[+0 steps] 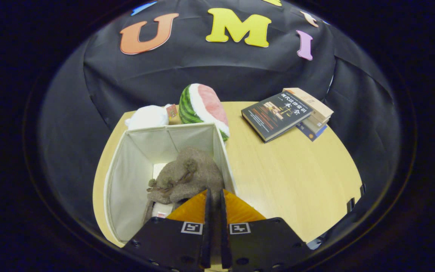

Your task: Open the storage box then place both shoes into the box .Put the left shoe in first, then the right shoe, with the right side of both shoes facing outward in a uniform manner.

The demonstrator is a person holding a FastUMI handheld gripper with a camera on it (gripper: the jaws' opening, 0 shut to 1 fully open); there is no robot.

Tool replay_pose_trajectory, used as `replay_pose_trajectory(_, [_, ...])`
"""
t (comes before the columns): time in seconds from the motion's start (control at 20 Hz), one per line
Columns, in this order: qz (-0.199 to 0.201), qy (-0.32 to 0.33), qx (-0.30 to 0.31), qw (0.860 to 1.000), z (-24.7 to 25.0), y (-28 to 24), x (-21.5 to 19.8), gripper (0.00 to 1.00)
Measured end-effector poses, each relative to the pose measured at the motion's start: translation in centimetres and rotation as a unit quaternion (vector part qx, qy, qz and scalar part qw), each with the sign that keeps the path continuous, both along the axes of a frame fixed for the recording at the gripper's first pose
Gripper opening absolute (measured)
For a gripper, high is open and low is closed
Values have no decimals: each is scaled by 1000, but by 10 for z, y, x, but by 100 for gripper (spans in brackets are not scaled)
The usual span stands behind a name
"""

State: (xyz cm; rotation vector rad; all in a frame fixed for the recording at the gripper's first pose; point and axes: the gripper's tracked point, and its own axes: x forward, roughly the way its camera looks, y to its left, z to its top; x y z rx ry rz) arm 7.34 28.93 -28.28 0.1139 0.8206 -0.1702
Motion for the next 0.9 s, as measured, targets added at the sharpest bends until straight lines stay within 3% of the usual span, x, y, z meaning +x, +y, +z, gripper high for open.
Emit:
replay_pose_trajectory(0.15, [12, -26, -2, 1000, 13, -1, 6, 8])
replay_pose_trajectory(0.35, [17, -51, 16, 998, 33, -12, 2, 28])
replay_pose_trajectory(0.55, [31, -95, 21, 995, 66, -34, 0, 40])
replay_pose_trajectory(0.9, [44, -208, 19, 977, 155, -109, -21, 98])
